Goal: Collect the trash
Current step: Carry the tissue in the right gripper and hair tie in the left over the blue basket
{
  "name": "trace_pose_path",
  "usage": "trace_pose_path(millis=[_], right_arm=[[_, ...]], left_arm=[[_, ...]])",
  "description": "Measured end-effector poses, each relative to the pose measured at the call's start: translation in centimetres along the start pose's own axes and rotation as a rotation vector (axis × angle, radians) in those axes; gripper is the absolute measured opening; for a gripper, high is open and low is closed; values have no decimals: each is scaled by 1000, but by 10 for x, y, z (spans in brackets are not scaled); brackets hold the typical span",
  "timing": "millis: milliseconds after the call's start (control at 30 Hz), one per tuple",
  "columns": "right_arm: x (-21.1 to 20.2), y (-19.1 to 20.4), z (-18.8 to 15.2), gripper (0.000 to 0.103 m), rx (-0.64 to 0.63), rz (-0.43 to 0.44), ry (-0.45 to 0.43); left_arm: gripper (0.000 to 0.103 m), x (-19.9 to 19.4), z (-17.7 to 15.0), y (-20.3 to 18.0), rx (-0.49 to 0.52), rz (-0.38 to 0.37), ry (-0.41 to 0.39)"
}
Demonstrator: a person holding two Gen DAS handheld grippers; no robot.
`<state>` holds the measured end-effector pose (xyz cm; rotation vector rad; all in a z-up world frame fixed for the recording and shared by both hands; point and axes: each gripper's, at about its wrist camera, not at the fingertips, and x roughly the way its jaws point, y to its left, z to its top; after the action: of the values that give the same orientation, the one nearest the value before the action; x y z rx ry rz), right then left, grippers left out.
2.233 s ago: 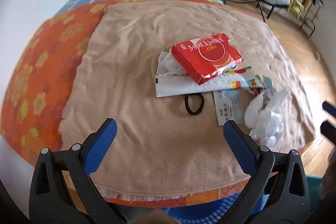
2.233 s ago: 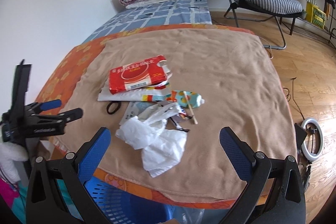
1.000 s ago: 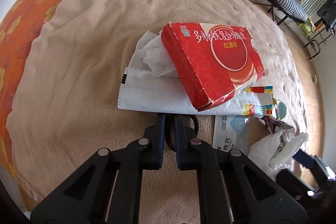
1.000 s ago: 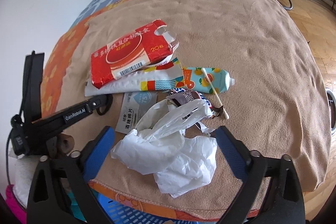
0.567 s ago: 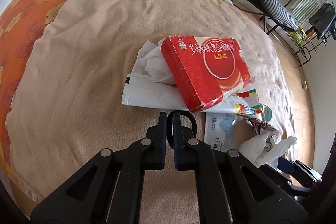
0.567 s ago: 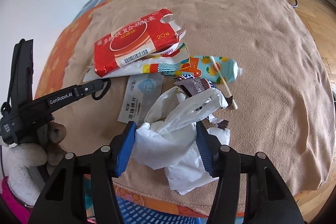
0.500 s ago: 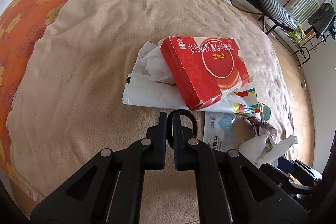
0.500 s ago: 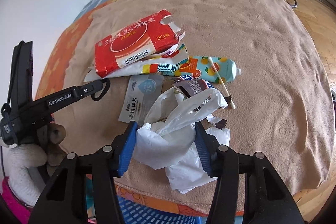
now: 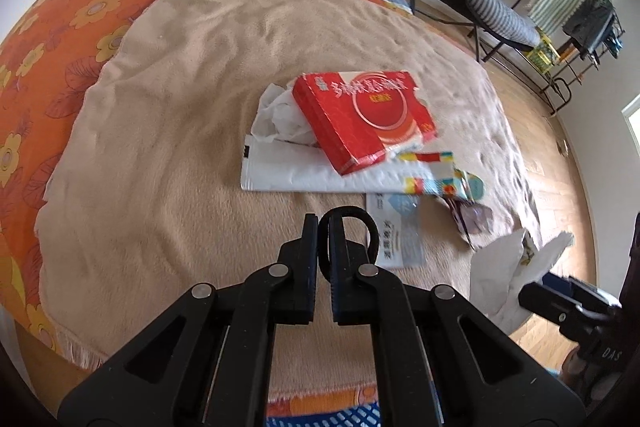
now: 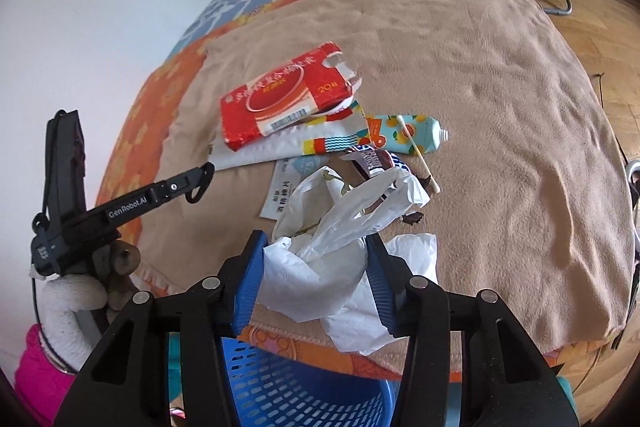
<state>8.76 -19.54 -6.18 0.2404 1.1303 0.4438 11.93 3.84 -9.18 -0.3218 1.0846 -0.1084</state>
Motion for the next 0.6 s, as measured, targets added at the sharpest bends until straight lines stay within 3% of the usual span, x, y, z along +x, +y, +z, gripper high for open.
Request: trace_pose_path(millis=[333, 600], right_arm=[[-22, 28, -28, 47, -123, 0, -36], [-33, 48, -72, 47, -234, -22, -41]], left_arm=[[3, -32, -45, -19, 143, -11, -8], [3, -47, -96, -23, 204, -27, 17]])
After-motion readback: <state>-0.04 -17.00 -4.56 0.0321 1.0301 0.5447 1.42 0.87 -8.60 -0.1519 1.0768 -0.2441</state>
